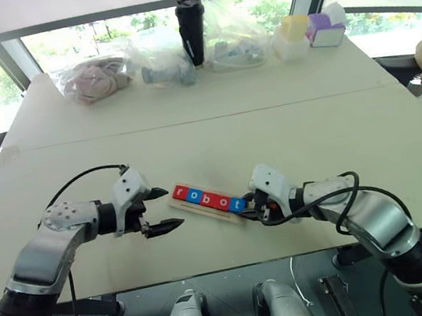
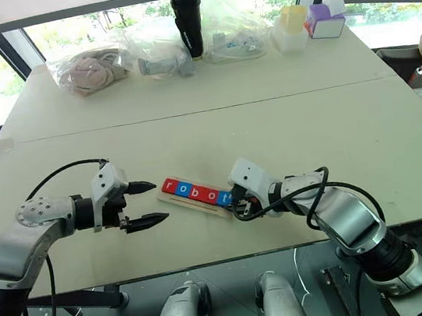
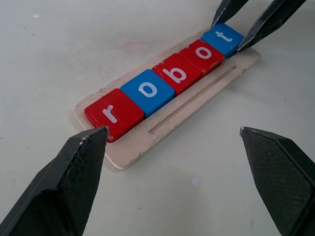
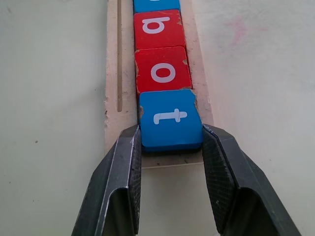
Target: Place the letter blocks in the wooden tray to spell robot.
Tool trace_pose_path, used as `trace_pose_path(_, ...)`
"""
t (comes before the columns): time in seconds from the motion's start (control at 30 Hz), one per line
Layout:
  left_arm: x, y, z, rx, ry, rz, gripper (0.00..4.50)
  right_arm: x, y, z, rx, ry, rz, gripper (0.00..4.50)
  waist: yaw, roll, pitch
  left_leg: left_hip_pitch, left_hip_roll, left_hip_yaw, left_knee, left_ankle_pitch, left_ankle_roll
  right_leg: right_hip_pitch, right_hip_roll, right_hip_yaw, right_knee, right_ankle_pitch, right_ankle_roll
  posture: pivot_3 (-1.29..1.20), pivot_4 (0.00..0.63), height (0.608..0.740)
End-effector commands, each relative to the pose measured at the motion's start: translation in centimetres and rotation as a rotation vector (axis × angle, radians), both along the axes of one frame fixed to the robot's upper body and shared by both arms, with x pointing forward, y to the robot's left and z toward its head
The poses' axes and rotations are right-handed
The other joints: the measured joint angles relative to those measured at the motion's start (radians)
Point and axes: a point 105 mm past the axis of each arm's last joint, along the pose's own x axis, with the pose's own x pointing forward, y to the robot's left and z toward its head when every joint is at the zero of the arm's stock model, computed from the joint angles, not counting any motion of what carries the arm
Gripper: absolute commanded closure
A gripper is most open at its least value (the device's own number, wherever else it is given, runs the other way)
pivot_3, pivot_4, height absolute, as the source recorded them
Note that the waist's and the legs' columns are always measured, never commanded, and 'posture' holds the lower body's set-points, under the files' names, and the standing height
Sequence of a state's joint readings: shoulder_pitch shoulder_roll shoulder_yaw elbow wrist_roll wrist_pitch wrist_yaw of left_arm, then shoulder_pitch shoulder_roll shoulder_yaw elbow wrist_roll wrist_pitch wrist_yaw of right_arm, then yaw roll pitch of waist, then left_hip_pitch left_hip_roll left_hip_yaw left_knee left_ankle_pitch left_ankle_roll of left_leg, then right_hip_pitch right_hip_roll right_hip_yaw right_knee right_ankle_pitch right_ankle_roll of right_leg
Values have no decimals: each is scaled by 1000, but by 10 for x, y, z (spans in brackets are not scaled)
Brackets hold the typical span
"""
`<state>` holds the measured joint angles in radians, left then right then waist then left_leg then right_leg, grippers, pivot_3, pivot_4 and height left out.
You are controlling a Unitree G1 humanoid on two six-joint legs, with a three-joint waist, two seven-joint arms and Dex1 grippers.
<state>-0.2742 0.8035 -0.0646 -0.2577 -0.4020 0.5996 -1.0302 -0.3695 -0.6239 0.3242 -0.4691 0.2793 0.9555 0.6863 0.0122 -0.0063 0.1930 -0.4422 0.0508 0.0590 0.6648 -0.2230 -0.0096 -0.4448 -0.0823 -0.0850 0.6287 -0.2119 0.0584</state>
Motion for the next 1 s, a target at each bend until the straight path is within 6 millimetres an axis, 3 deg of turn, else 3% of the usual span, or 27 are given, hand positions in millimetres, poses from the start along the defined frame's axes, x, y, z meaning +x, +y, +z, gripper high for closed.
trace_pose_path(0.03, -2, -4, 6, 1, -42, -21, 0, -1, 6, 7, 22, -27, 17, 2844, 0, 0, 0, 0, 0, 0, 0, 0, 0, 0, 0, 0, 0, 0, 0, 0, 150, 740)
trace_pose_path(0.2, -2, -4, 6, 3, -43, -19, 0, 3, 5, 13, 33, -54, 9, 300, 0, 0, 0, 0, 0, 0, 0, 0, 0, 0, 0, 0, 0, 0, 0, 0, 150, 740)
trace_pose_path(0.4, -1, -3, 7, 1, -43, -17, 0, 10, 2, 29, 70, -110, 7, 300, 0, 0, 0, 0, 0, 0, 0, 0, 0, 0, 0, 0, 0, 0, 0, 0, 150, 740)
trace_pose_path(0.57, 3, 0, 10, -14, -52, 0, 0, 9, 2, 58, 169, -181, 54, 300, 1, 0, 0, 0, 0, 0, 0, 0, 0, 0, 0, 0, 0, 0, 0, 0, 150, 740)
trace_pose_path(0.73, 5, 13, 19, -78, -39, 64, 0, 3, -20, 82, 223, -197, 28, 300, 1, 0, 0, 0, 0, 0, 0, 0, 0, 0, 0, 0, 0, 0, 0, 0, 150, 740)
trace_pose_path(0.9, -6, 34, 15, -72, -6, 128, 0, -22, -43, 78, 216, -120, -2, 300, 1, 0, 0, 0, 0, 0, -2, 0, 0, 0, 0, 0, -1, 0, 0, 0, 150, 740)
trace_pose_path(1.0, -9, 52, 9, -91, 12, 229, 0, -36, -58, 62, 222, -29, -57, 300, 1, 0, 0, 0, 0, -1, -2, 0, 0, 0, 0, 0, -1, -1, 1, 0, 150, 740)
